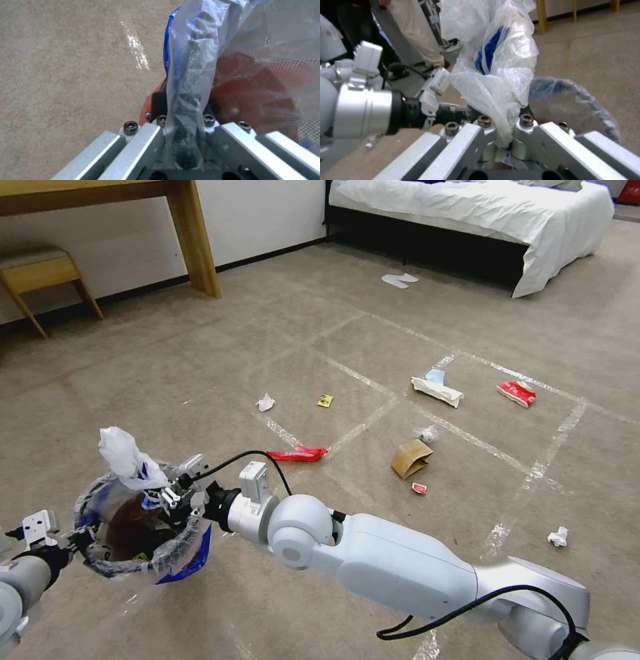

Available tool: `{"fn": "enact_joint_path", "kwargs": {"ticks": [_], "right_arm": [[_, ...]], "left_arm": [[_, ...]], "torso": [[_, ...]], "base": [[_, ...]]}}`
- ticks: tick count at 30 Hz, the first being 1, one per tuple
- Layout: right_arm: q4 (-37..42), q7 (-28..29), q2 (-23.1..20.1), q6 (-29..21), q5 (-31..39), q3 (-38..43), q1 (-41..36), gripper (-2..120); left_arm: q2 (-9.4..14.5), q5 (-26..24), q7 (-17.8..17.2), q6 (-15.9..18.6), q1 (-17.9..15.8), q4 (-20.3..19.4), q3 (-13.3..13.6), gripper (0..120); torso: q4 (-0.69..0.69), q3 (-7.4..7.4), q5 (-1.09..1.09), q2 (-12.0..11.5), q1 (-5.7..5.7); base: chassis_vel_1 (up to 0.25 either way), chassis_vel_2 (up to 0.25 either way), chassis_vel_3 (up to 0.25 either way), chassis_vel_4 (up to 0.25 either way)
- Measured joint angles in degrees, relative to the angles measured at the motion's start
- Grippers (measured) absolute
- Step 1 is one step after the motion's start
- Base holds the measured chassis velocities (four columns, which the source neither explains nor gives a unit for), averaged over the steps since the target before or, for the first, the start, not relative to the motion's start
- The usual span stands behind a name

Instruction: Pick up the trash bin and place the garbage on the floor into it.

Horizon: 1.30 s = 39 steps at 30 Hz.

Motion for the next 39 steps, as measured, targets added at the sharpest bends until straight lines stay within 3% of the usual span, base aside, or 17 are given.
{"fn": "enact_joint_path", "kwargs": {"ticks": [39], "right_arm": [[-8.23, 0.67, 3.42, 0.13, -3.45, -3.68, 2.42, 0]], "left_arm": [[-0.74, 0.19, 0.02, 0.00, 1.06, -2.22, -0.63, 0]], "torso": [[0.00, 0.00, 0.00, 0.00, 0.00]], "base": [[0.000, 0.000, 0.000, 0.000]]}}
